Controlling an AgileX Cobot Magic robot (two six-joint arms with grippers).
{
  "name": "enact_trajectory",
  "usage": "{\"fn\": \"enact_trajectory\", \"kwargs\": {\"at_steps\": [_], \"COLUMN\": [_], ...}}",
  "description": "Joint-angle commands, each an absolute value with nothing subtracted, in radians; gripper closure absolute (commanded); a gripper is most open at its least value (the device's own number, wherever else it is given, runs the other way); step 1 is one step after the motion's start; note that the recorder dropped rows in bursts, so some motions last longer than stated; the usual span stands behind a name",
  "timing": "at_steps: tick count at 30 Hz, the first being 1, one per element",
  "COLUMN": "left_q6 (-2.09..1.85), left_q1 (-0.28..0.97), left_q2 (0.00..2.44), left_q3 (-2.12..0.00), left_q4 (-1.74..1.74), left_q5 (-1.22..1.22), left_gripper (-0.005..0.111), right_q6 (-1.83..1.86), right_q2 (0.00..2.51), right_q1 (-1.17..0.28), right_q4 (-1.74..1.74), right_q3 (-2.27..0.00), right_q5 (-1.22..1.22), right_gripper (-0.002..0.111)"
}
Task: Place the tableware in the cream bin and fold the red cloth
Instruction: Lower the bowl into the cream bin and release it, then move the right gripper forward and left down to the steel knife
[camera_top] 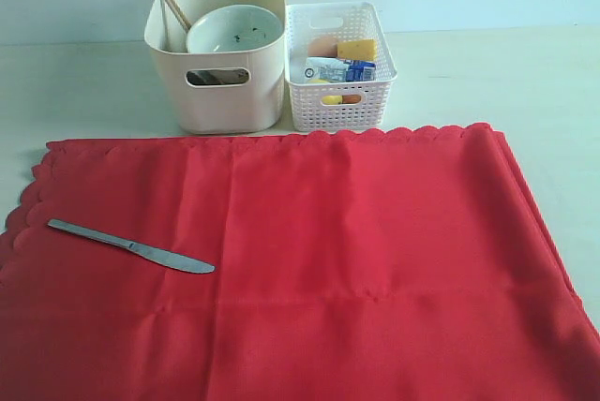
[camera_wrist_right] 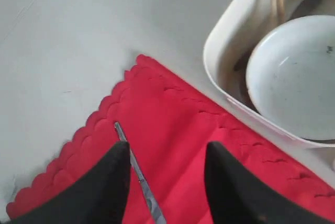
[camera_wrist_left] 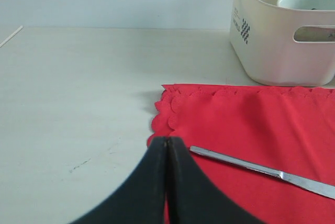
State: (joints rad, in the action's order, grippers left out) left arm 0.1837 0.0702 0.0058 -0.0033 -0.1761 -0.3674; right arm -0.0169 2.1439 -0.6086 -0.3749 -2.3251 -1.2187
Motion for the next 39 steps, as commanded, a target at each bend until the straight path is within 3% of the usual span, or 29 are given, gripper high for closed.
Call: {"fn": "enact_trajectory", "kwargs": {"at_steps": [1,17,39], "left_q6": [0.187,0.187,0.187], "left_q1": [0.069,0.069,0.069], "left_q2": [0.000,0.000,0.000], "left_q3": [0.000,0.000,0.000], "left_q4": [-0.167,-0.167,-0.167], "left_q5": [-0.360,-0.360,-0.360], "left_gripper": [0.107,0.107,0.107], "right_q6": [0.062,0.238,0.471], "right_q2": [2.128,2.241,2.493], "right_q1": [-0.626,-0.823,-0.881], "right_q4": [-0.436,-0.438,-0.468], "right_q3": [-2.331,-2.331,-2.331], "right_q5": [-1.221,-1.192,-1.176], "right_gripper": [0.063,0.063,0.063]}}
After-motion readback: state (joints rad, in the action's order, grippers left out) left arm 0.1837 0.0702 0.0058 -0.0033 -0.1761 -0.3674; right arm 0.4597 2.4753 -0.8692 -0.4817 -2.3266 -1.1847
